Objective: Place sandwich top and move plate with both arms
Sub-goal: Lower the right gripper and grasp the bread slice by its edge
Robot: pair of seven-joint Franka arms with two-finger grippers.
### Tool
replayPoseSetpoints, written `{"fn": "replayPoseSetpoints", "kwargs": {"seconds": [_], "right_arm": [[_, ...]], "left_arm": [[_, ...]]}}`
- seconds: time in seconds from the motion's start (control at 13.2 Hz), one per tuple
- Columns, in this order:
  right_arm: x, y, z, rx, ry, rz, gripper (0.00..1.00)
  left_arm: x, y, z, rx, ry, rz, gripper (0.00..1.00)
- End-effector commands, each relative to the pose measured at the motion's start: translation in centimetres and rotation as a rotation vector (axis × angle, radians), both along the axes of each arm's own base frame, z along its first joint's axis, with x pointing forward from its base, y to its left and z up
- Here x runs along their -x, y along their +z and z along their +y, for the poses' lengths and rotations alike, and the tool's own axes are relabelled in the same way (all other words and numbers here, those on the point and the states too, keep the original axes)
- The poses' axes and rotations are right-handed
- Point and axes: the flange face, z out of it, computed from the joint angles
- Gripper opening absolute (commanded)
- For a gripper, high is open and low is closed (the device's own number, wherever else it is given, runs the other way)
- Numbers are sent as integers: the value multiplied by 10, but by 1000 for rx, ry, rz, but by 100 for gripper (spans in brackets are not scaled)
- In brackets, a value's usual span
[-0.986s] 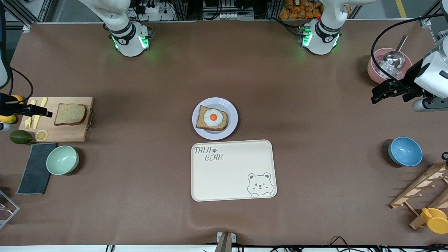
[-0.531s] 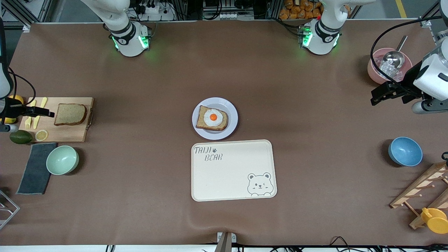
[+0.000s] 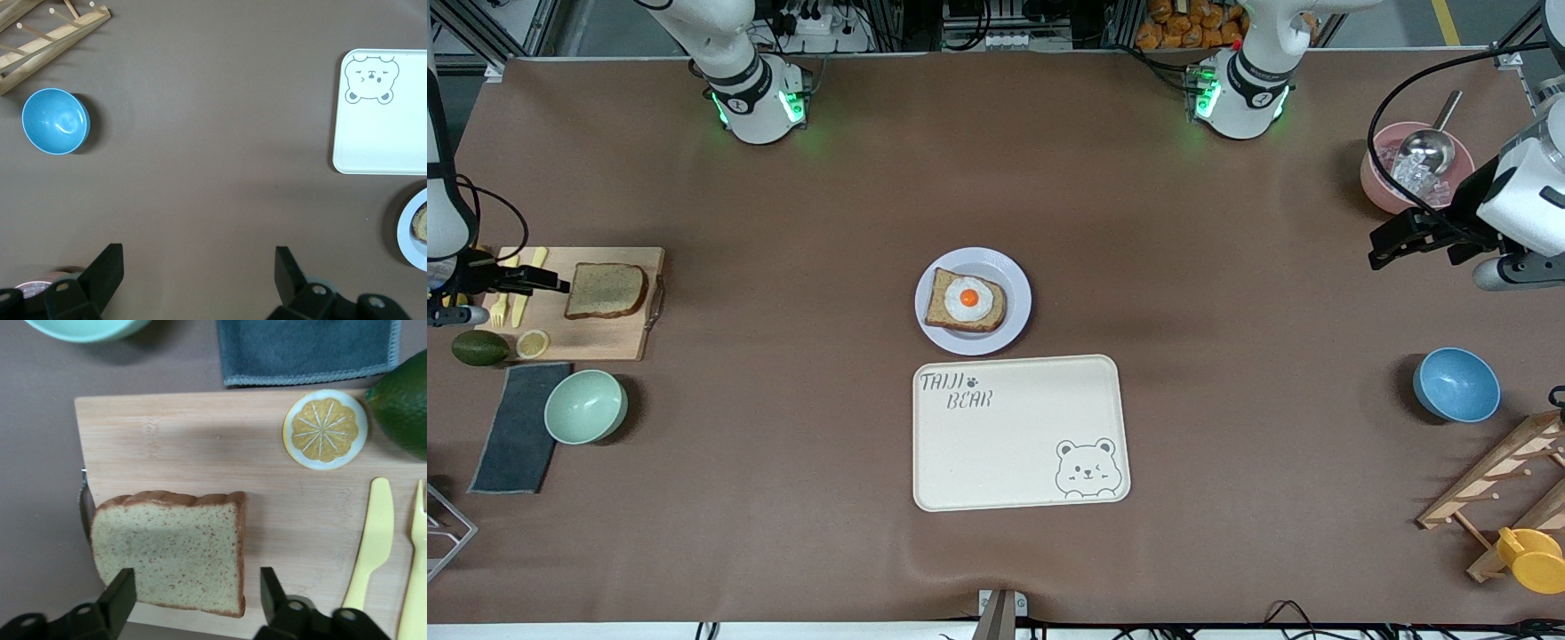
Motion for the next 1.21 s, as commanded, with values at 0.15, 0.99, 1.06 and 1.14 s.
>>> {"fn": "replayPoseSetpoints", "kwargs": {"seconds": [0.15,0.99,1.06,1.14], "right_arm": [[7,-32,-11,-67,29,-48,78],[21,-60,-25,-123,-16,-60,63],[22,-62,-25,-136,-25,-68,62],[22,-62,-25,-139,-24,-70,61]], "left_arm": [[-6,-1,1,-20,-9,-18,100],[-8,-8,2,-21,-8,-6,100],[-8,-8,3,-19,-6,-5,100],[-8,-9,3,-19,-6,-4,100]]}}
